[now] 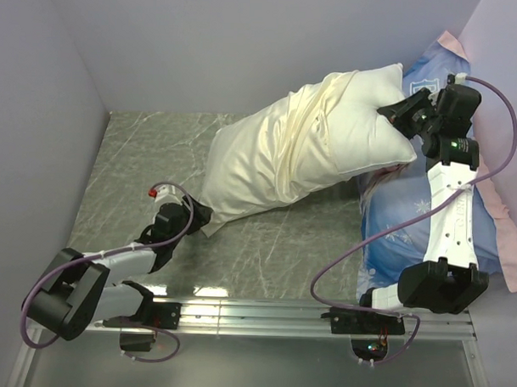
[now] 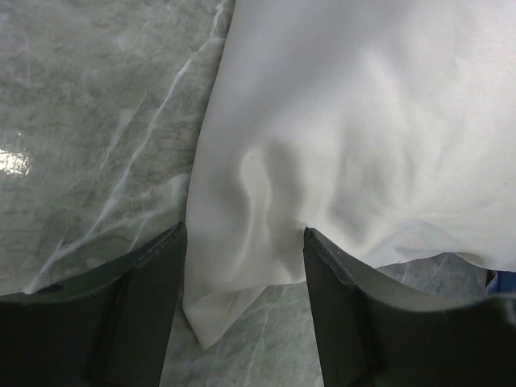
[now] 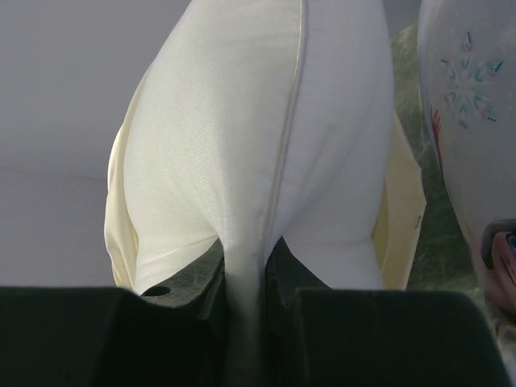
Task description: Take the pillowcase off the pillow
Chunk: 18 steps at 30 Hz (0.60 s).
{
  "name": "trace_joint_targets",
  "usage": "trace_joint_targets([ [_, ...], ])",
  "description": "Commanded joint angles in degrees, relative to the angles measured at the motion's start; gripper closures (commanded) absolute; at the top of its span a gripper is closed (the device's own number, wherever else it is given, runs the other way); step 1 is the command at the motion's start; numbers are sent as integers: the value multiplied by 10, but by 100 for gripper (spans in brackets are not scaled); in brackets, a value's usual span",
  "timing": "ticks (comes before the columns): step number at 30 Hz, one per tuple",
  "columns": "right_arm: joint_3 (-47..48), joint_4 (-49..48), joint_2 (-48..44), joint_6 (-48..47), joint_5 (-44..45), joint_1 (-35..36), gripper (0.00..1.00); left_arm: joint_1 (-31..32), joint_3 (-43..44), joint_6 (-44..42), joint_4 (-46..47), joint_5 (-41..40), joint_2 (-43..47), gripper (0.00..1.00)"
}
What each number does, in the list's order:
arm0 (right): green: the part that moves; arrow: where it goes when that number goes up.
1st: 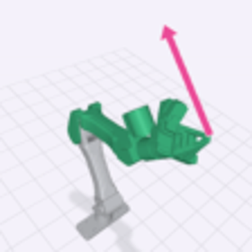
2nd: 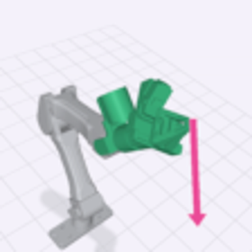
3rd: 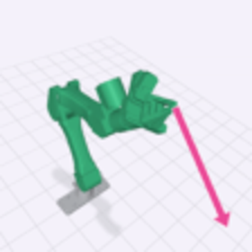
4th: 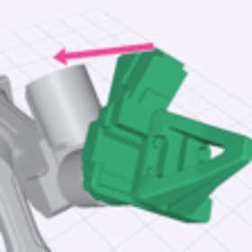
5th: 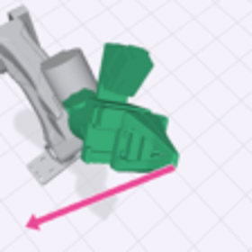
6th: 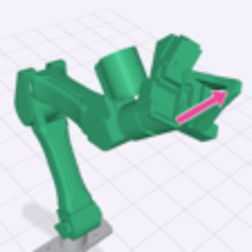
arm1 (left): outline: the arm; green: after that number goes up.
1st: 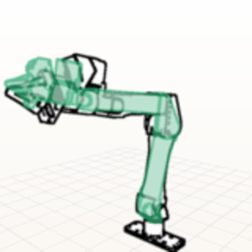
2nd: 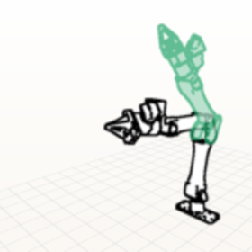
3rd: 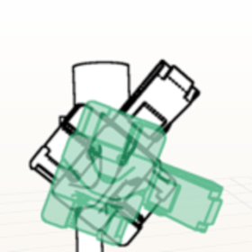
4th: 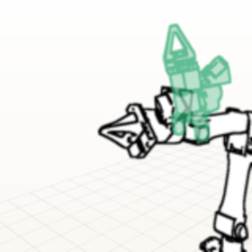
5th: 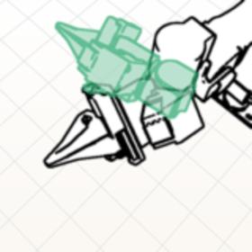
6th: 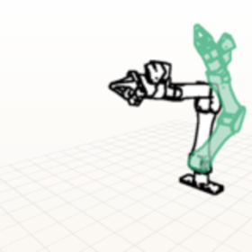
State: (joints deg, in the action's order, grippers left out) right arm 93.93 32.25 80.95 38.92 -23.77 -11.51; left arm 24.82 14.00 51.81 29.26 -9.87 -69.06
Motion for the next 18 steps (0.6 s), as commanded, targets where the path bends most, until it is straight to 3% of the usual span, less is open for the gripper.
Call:
trace_joint_targets([
  [1, 18, -75, -43, 5, 5, -3, 100, -2, -4, 6, 19, 4, -5, 35],
  [5, 22, -69, -46, 3, 6, -2, 100, -3, 12, 7, 56, 20, -63, 50],
  [10, 27, -67, -50, 6, -1, -2, 100, -6, 31, 7, 99, 25, -107, 59],
  [14, 42, -65, -57, 13, -16, -3, 100, -15, 55, 7, 71, 9, -92, 99],
  [18, 84, -44, -62, 20, -22, -3, 100, -50, 126, 24, -66, -53, -78, 100],
])
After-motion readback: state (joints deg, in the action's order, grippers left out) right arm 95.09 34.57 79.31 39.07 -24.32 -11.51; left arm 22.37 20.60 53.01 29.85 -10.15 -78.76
